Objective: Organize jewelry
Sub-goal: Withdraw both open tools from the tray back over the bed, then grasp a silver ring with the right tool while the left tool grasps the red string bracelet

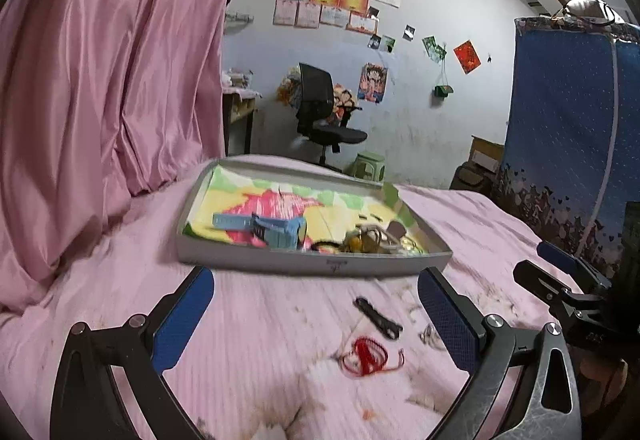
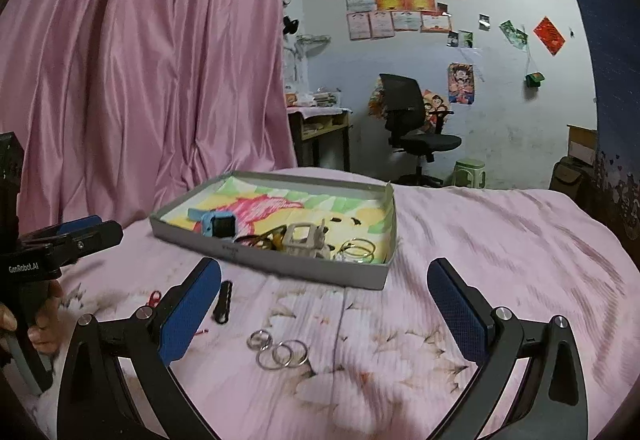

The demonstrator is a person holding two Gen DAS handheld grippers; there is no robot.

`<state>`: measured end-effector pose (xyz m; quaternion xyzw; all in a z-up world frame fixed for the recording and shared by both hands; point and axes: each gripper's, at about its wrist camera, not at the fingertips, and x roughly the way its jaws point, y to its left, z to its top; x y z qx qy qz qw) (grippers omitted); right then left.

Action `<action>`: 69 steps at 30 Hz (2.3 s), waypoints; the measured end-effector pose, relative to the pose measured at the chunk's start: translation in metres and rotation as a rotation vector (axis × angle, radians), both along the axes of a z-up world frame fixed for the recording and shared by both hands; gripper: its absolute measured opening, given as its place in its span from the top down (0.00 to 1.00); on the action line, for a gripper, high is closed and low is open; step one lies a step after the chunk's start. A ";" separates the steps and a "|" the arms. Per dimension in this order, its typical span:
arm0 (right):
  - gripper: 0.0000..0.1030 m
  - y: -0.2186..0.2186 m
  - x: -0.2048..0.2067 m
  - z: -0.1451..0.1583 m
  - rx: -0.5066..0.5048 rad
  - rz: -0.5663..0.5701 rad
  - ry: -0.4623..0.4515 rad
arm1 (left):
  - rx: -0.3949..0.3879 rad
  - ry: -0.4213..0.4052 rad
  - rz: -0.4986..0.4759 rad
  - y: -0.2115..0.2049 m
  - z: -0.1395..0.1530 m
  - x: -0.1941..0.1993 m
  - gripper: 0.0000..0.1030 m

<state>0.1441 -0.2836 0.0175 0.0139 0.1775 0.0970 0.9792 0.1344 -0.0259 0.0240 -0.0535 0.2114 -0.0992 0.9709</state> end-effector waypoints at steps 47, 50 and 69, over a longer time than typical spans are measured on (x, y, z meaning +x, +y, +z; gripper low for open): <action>0.73 0.052 0.051 -0.064 -0.123 0.324 0.426 | -0.054 0.356 -0.288 -0.015 -0.057 0.037 0.79; 0.79 0.052 0.052 -0.065 -0.120 0.328 0.433 | -0.052 0.359 -0.297 -0.017 -0.059 0.037 0.86; 0.82 0.040 0.039 -0.043 -0.058 0.324 0.314 | -0.058 0.249 -0.281 -0.015 -0.032 0.029 0.92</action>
